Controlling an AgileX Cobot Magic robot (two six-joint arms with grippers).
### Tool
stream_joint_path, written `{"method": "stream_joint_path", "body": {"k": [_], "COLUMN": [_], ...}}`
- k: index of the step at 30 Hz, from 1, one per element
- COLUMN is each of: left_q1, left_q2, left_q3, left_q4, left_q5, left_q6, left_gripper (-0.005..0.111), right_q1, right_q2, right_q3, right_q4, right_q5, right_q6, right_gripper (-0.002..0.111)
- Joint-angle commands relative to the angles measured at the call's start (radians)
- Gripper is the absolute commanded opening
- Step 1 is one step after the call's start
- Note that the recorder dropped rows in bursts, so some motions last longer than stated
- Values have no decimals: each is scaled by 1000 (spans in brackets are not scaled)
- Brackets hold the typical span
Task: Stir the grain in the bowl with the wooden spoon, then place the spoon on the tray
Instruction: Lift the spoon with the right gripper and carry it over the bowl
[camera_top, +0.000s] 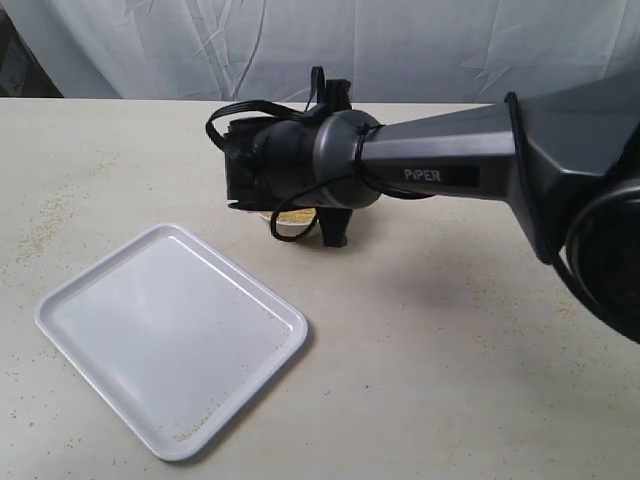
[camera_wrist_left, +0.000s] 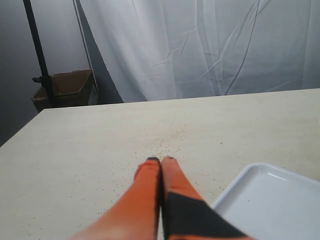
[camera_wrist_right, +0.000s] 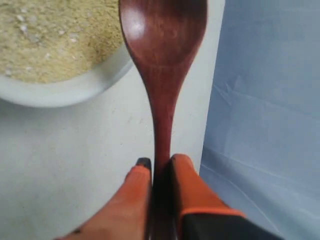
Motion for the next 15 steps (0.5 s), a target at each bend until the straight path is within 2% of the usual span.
{"method": "stream_joint_path", "body": {"k": [1,6,15], "left_q1": [-3,-3,-3], "left_q2": [-5,-5,-5], "left_q3": [4,4,4], "left_q4": [4,4,4], "left_q5": [-7,-7,-7], "left_q6": [-1,-1,-1], "left_gripper": [0,0,0], "right_q1": [-12,-36,-17], "right_q2": [-6,40,68], "right_q3": [-6,-6,-6], "right_q4": [-25,-8,28], "right_q5": [-12,-43,-45], "right_q6": [-1,1,1], "right_gripper": [0,0,0]}}
